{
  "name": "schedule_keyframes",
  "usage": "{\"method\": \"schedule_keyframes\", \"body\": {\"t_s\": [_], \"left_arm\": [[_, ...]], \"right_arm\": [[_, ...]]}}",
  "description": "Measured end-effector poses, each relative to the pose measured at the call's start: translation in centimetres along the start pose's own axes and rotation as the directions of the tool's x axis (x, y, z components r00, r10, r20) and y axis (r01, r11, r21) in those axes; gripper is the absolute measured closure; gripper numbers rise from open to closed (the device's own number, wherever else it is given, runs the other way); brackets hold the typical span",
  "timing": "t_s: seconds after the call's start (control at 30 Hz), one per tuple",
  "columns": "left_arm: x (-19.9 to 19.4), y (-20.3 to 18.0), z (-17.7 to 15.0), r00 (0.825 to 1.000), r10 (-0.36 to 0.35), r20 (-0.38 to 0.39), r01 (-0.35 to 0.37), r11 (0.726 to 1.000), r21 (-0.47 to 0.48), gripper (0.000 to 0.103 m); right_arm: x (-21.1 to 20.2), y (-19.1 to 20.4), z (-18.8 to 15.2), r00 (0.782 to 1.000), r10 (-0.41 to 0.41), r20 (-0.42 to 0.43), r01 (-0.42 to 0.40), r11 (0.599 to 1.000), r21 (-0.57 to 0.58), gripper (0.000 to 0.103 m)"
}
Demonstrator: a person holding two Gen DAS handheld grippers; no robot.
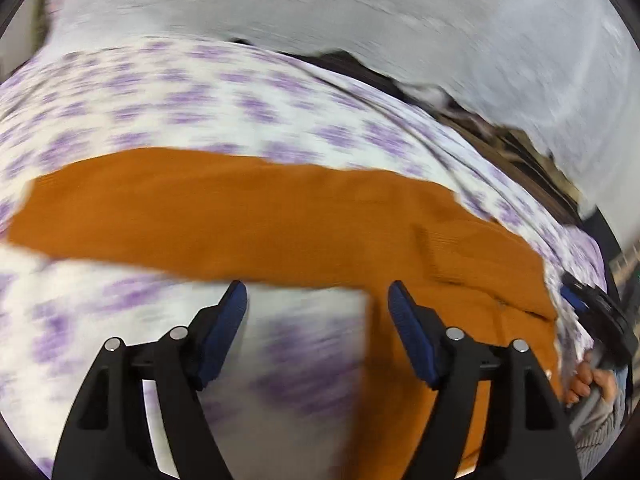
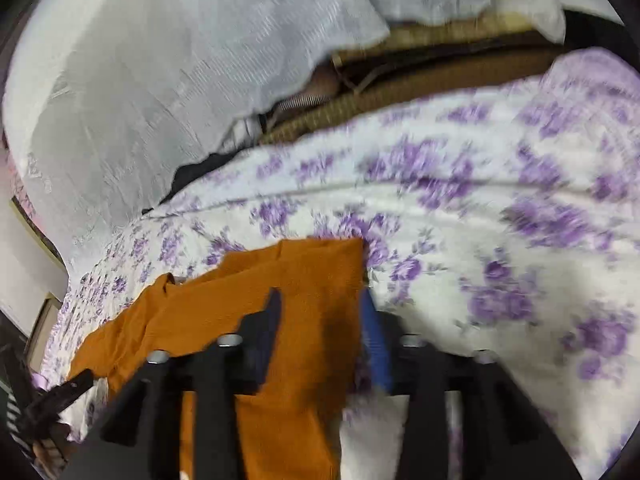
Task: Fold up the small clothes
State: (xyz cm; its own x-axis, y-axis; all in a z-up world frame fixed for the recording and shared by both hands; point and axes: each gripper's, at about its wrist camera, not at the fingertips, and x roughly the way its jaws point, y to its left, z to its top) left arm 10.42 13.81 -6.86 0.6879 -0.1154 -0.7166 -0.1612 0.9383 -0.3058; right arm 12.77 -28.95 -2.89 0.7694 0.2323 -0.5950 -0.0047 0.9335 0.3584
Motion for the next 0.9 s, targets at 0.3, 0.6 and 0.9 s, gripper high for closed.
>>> {"method": "schedule_keyframes", "body": {"t_s": [0.3, 0.6, 0.9], "left_arm": [[-3.7, 13.7, 0.6, 0.988, -0.152, 0.033, 0.151, 0.893, -0.423, 0.028], [-1.4, 17.8, 3.2, 0.997, -0.024, 0.078, 0.062, 0.851, -0.521, 0.052], [-1.9, 17.0, 4.0, 0.992, 0.086, 0.092, -0.033, 0.883, -0.469, 0.096]], "right_arm": [[-4.3, 1.5, -4.3, 0.998, 0.038, 0.054, -0.038, 0.999, 0.006, 0.057], [-5.1, 3.3, -5.9, 0.993, 0.035, 0.111, -0.026, 0.997, -0.075, 0.057], [-1.8, 3.9, -5.7, 1.0, -0.007, -0.007, 0.007, 0.996, -0.092, 0.056]]}}
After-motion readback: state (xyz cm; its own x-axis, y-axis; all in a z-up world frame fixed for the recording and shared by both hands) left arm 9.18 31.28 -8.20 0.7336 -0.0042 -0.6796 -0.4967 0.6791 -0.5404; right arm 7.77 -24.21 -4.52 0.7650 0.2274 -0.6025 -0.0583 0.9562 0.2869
